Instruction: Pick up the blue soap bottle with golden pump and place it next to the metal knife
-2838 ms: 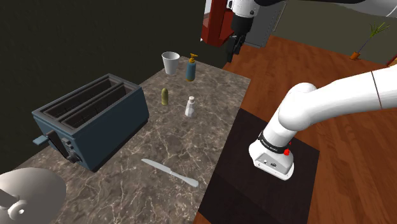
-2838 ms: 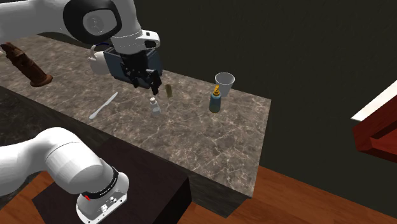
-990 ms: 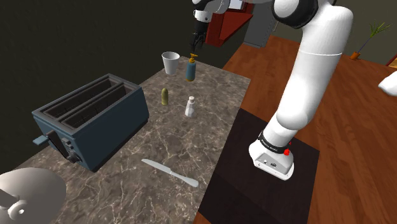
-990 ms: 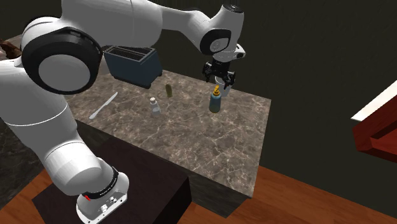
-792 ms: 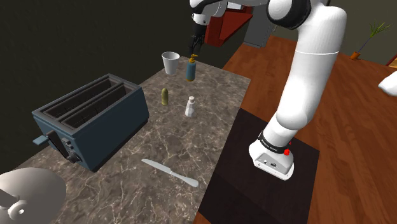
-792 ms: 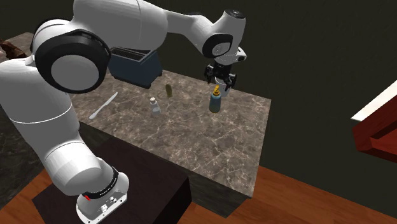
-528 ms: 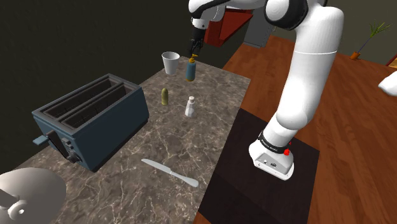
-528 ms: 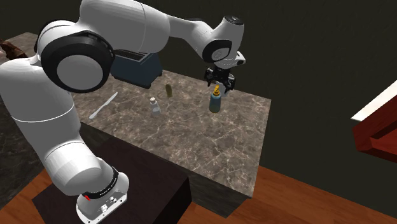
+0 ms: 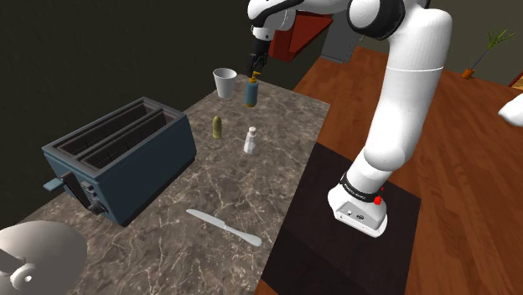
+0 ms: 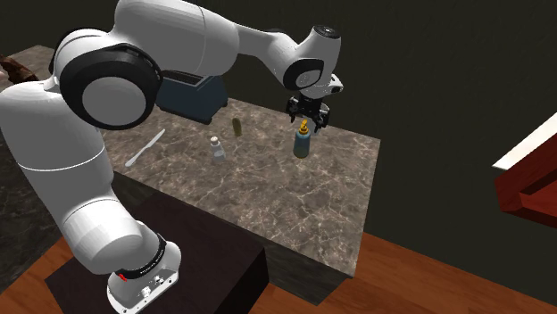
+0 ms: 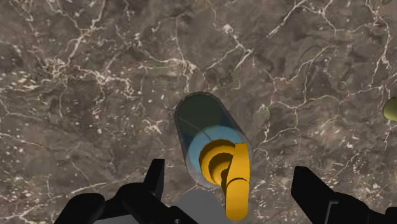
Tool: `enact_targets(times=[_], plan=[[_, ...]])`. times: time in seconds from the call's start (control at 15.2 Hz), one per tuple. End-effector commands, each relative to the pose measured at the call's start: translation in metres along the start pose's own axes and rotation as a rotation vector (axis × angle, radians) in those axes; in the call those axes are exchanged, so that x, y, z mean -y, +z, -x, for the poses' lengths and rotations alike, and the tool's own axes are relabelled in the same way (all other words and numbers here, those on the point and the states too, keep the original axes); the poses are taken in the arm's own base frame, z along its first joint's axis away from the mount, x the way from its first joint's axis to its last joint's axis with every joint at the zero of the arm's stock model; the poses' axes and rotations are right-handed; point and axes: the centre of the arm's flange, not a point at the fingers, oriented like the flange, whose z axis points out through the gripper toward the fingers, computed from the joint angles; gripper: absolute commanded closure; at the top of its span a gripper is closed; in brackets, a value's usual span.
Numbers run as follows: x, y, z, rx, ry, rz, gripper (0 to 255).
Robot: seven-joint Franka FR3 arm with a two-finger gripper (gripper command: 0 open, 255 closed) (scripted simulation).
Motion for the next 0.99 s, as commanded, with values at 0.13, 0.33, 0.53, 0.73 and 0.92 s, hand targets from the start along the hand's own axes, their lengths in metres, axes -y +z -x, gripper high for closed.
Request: enact_targets(times=[0.13, 0.33, 0.53, 0.73, 0.92], plan=[[0.0, 0.0, 0.0, 0.0, 0.0, 0.0, 255], [0.0, 0.0, 0.0, 0.0, 0.0, 0.0, 255], [0.0, 0.0, 0.0, 0.0, 0.0, 0.0, 255], [0.001, -0.01, -0.001, 0.0, 0.0, 0.0, 255], [0.003, -0.026, -0.002, 0.0, 0.0, 0.0, 255]])
